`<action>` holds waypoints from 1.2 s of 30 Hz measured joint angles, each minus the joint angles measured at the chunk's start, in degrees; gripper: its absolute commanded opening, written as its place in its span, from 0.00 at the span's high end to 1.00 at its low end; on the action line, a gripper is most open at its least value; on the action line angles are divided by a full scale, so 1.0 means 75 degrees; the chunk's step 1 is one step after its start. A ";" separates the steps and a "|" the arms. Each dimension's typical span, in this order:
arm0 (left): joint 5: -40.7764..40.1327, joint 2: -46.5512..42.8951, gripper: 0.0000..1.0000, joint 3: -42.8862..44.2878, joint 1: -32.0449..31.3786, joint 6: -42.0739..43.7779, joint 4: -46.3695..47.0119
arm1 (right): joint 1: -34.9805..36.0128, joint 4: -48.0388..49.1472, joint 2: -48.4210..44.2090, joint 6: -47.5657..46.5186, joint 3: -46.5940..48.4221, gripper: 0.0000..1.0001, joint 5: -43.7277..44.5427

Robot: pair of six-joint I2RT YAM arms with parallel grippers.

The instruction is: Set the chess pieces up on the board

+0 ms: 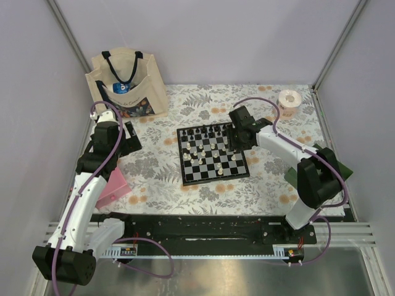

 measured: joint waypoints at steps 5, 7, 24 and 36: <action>0.0000 0.0000 0.01 0.0000 0.0000 0.0000 0.0003 | -0.0012 -0.0023 0.0216 0.0006 -0.0012 0.49 -0.0070; 0.0003 0.0000 0.01 0.0000 0.0000 0.0000 0.0003 | -0.0012 -0.0017 0.0361 0.0006 -0.0012 0.50 -0.0073; 0.0050 0.0000 0.01 0.0000 0.0026 0.0000 0.0003 | -0.0020 -0.0023 0.1043 -0.0076 -0.0006 0.76 -0.0125; 0.0082 0.0000 0.01 0.0000 0.0029 0.0003 0.0003 | -0.0020 0.0003 0.1005 -0.0143 -0.0006 1.00 -0.0207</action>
